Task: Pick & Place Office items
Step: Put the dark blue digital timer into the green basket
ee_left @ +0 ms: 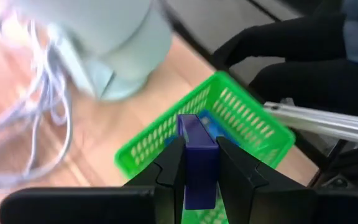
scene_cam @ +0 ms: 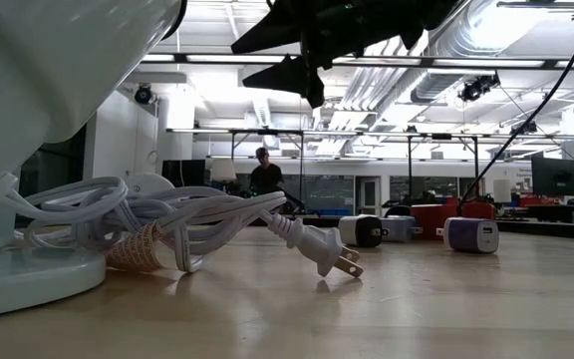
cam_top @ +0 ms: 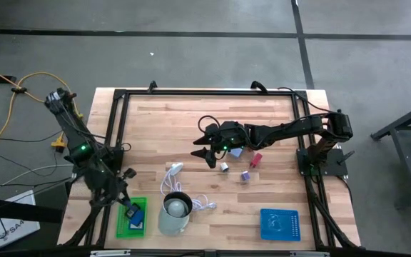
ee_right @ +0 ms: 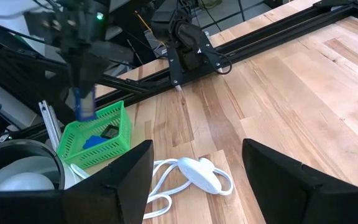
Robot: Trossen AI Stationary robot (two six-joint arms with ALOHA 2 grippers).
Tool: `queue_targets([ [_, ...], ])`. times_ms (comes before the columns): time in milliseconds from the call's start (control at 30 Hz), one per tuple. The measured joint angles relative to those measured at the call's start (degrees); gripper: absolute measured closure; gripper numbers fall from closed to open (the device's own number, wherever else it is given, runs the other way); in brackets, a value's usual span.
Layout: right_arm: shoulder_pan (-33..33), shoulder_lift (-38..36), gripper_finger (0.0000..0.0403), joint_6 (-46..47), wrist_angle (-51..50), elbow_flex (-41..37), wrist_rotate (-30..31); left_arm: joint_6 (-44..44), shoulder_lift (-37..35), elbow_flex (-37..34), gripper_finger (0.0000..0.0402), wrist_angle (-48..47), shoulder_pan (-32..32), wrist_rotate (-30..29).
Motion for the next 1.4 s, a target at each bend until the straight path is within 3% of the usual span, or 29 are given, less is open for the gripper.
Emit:
queue_targets([
  [300, 0.0, 0.0, 0.0169, 0.0, 0.0, 0.0, 0.0, -8.7, 8.0, 0.0, 0.0338, -1.7, 11.7, 18.3],
  [533, 0.0, 0.0, 0.0169, 0.0, 0.0, 0.0, 0.0, -8.5, 14.5, 0.0, 0.0338, 3.3, 14.8, 27.3],
  [867, 0.0, 0.0, 0.0169, 0.0, 0.0, 0.0, 0.0, -8.1, 22.2, 0.0, 0.0338, 11.1, 14.7, 27.9],
  [1400, 0.0, 0.0, 0.0169, 0.0, 0.0, 0.0, 0.0, -12.7, 22.7, 0.0, 0.0338, 10.0, 14.6, 24.2],
])
